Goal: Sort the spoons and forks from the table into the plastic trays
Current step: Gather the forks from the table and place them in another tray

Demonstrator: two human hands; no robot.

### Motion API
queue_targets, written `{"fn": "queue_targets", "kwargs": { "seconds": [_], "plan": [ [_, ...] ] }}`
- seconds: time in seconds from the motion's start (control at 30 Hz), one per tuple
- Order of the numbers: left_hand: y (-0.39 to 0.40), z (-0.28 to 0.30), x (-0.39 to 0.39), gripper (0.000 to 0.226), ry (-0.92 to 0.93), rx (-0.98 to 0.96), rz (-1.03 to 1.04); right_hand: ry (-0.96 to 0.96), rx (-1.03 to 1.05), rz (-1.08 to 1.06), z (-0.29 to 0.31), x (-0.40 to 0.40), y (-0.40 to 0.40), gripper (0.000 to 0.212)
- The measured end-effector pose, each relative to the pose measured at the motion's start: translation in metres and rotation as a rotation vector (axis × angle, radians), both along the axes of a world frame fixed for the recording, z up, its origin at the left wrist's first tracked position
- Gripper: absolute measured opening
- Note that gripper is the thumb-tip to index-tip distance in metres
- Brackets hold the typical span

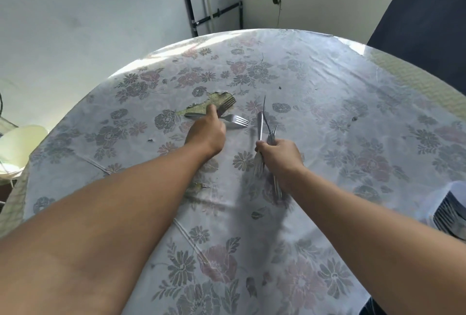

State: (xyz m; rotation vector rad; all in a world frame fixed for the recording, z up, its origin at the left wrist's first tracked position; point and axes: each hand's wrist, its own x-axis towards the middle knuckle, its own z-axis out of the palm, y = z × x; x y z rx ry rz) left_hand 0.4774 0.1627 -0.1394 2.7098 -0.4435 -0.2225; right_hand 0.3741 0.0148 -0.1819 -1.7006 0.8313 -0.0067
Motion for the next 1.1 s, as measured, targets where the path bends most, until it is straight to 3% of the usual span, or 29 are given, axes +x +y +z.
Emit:
{"fn": "queue_targets", "kwargs": {
  "seconds": [0.07,0.13,0.23,0.5,0.63,0.8,0.9,1.1],
  "plan": [
    [-0.005,-0.002,0.012,0.042,0.045,0.049,0.035,0.017,0.015,-0.001,-0.001,0.003,0.001,0.029],
    [-0.004,-0.009,0.016,0.036,0.061,0.124,0.025,0.028,0.025,-0.005,-0.002,0.007,-0.001,0.028],
    [0.004,-0.020,0.011,0.018,-0.055,0.170,0.012,0.043,0.033,-0.027,-0.004,0.012,0.000,0.034],
    [0.026,-0.018,-0.011,0.013,-0.193,0.227,-0.124,0.035,0.025,-0.039,-0.002,0.004,0.002,0.031],
    [0.034,-0.012,-0.037,0.013,-0.144,0.053,-0.071,0.026,0.044,-0.029,0.003,-0.006,0.005,0.026],
    [0.026,0.011,-0.070,0.009,0.201,-0.450,0.186,-0.015,0.159,-0.053,0.016,-0.032,0.009,0.022],
    [0.015,0.026,-0.097,0.006,0.285,-0.660,0.346,-0.026,0.171,-0.047,0.035,-0.050,0.010,0.020],
    [0.001,0.041,-0.151,0.021,0.407,-0.853,0.571,-0.054,0.190,0.076,0.068,-0.079,0.006,0.020]
  ]
}}
